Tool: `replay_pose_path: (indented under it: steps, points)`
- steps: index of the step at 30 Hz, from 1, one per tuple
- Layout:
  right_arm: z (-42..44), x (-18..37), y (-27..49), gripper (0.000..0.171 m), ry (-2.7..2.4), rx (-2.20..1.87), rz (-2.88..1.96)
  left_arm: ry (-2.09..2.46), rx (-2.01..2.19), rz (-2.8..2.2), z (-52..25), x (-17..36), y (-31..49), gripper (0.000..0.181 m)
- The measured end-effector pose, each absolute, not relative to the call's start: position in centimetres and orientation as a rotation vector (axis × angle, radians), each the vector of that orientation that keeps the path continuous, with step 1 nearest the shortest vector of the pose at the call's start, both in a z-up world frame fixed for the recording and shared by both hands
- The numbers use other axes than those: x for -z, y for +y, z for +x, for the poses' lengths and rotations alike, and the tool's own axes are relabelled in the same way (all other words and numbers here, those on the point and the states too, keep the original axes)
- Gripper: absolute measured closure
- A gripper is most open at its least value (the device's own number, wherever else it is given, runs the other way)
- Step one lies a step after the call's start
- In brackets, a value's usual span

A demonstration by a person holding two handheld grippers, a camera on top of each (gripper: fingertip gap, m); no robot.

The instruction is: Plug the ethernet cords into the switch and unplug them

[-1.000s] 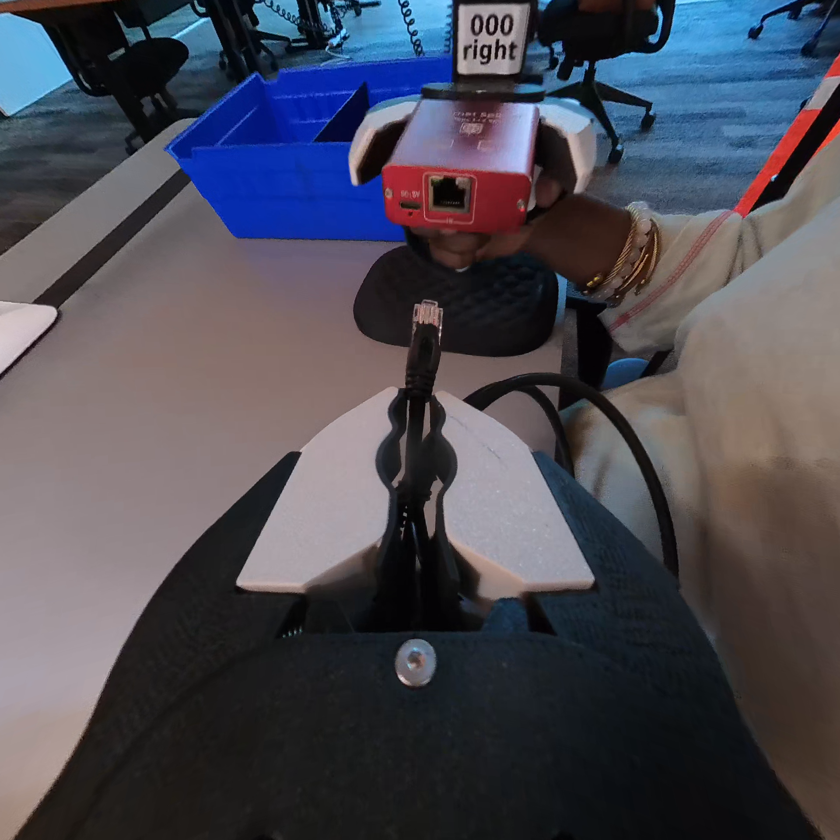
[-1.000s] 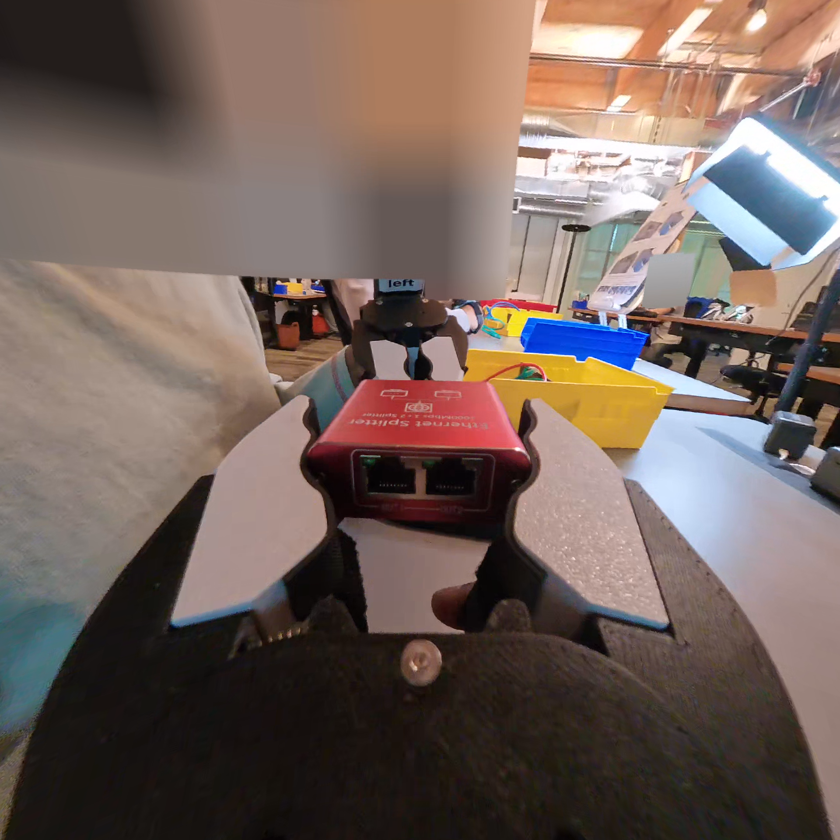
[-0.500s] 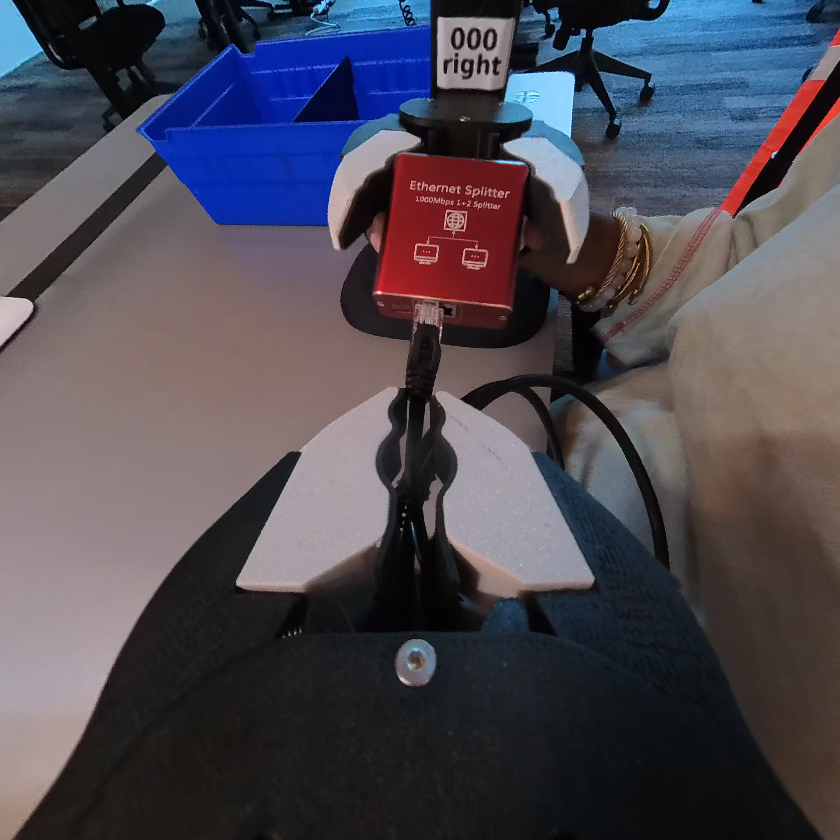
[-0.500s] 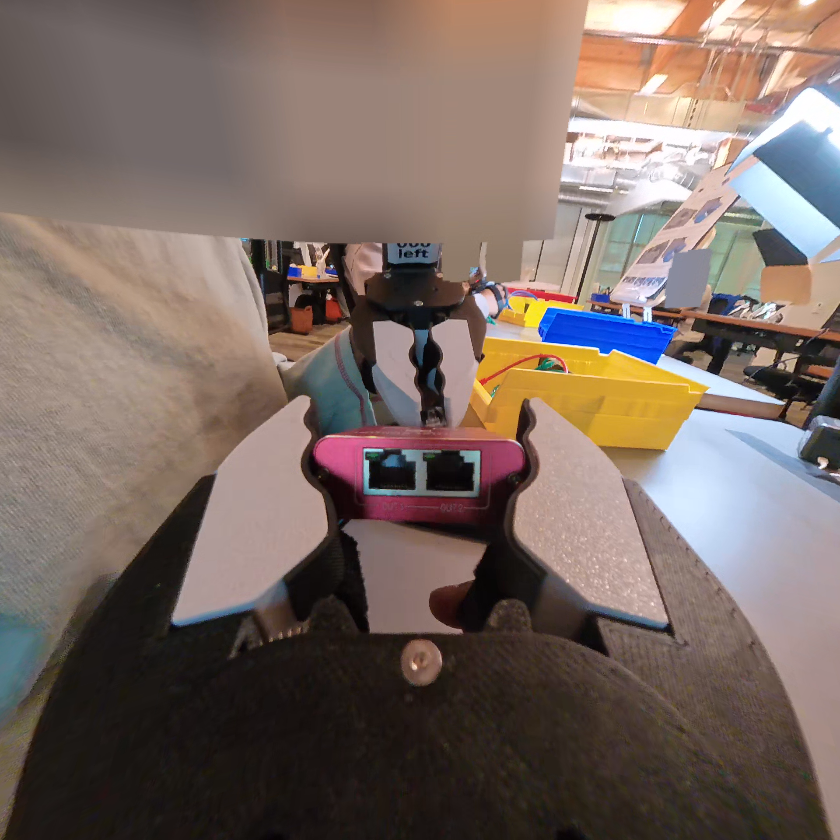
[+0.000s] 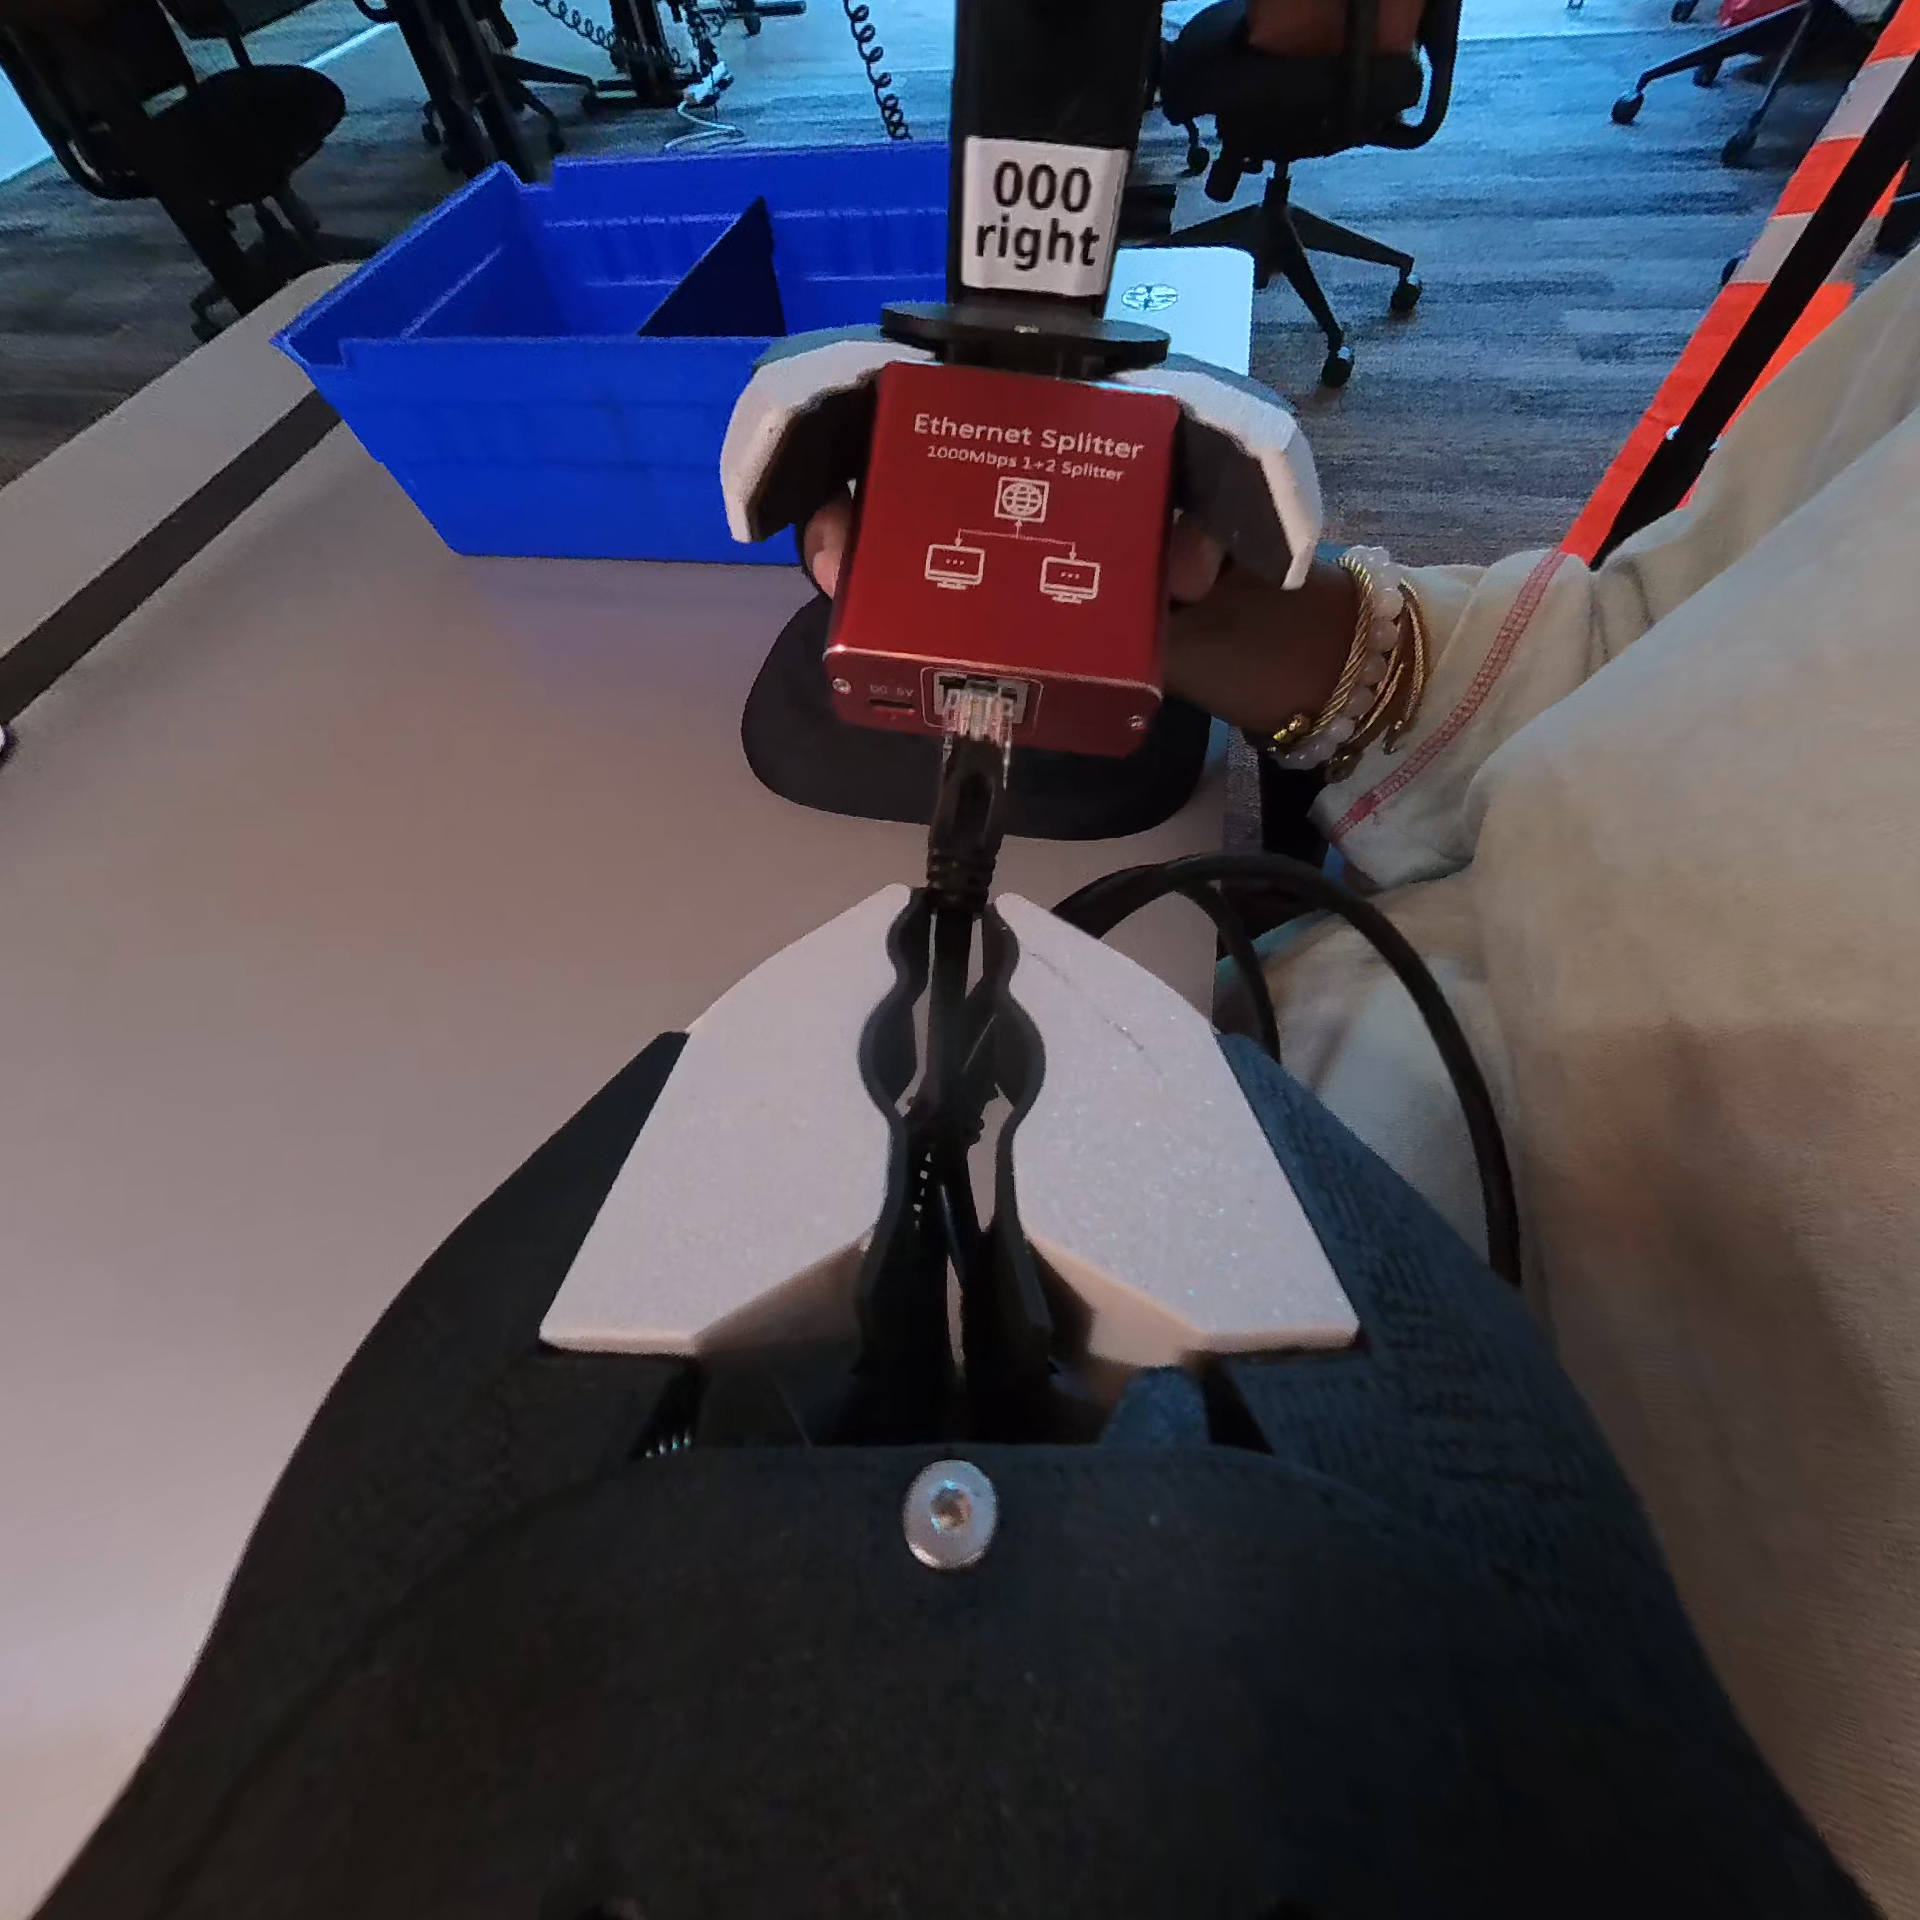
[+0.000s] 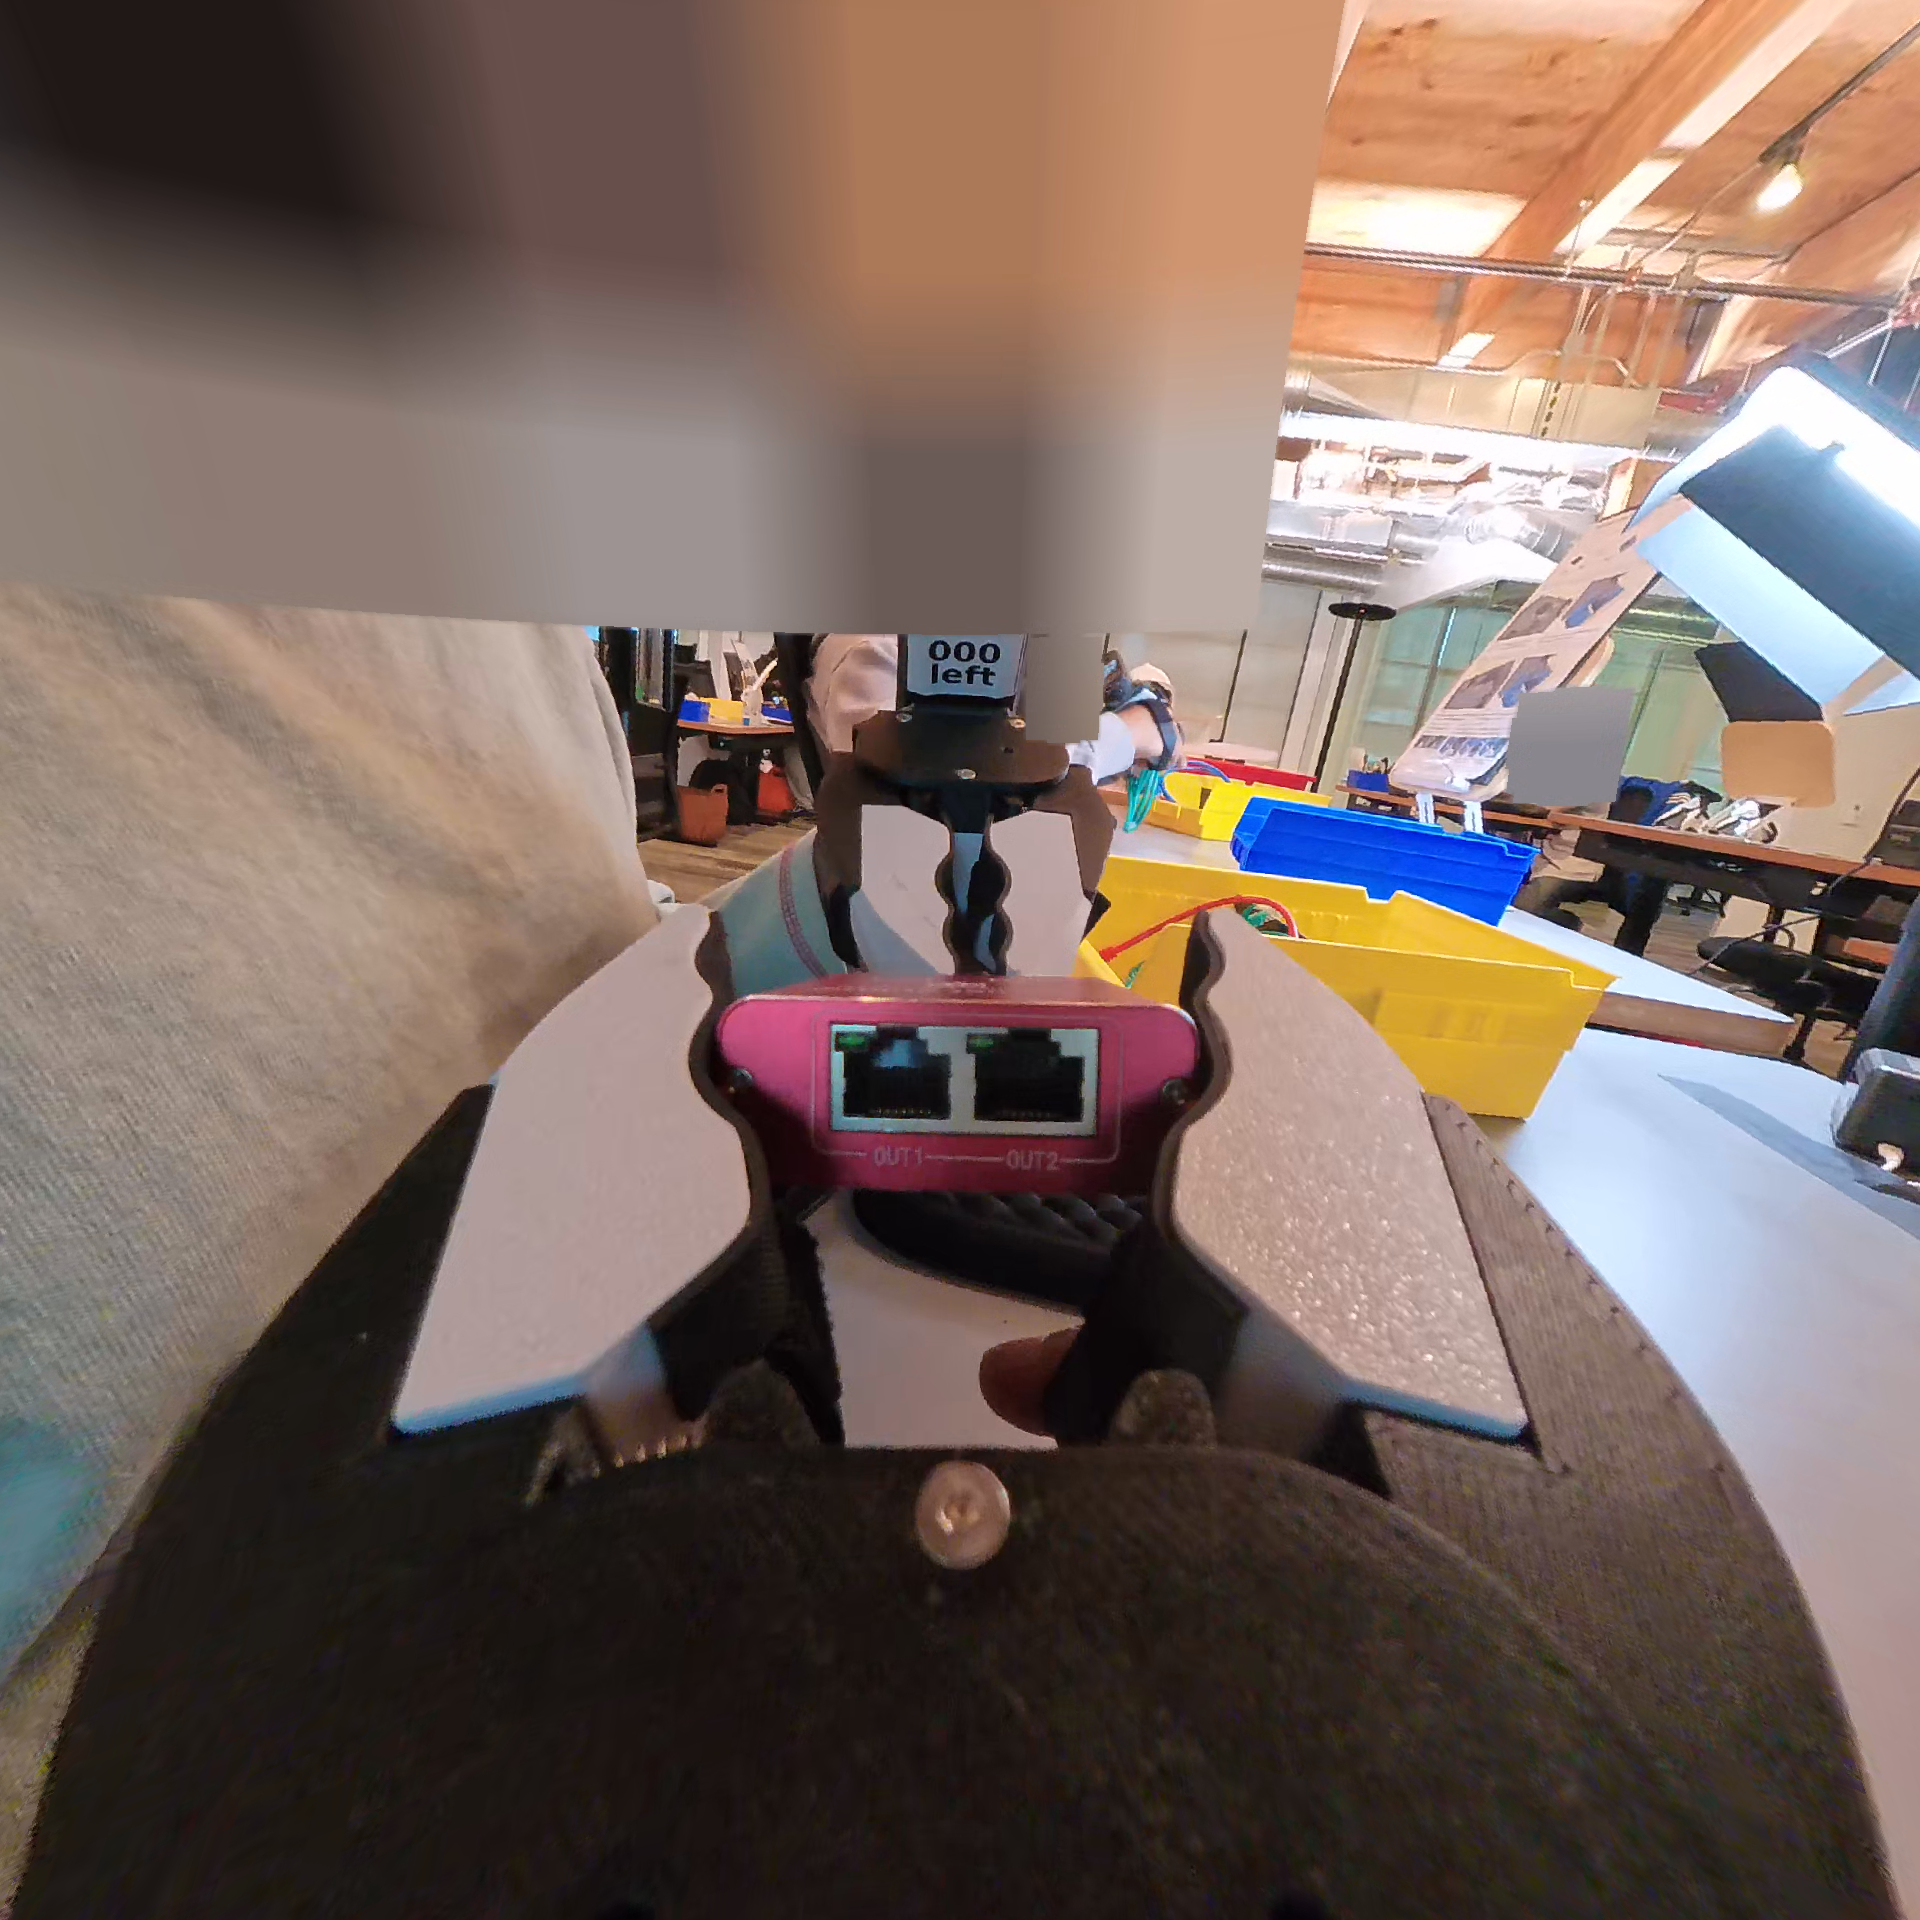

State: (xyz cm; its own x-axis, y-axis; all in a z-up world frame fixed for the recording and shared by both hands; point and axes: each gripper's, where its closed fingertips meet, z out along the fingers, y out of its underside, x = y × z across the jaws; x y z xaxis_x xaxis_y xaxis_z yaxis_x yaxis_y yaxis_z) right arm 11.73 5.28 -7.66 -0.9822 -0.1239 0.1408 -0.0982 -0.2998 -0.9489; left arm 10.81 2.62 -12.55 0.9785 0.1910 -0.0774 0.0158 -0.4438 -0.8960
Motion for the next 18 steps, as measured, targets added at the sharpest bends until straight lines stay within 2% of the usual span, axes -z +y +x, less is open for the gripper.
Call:
replay_pose_path:
  steps: [18]
  points:
    - [11.8, 10.1, 4.6, 0.086, 2.056, 2.341, -0.326, -0.136, -0.183, -2.115, 10.9, 14.2, 2.9, 0.172]
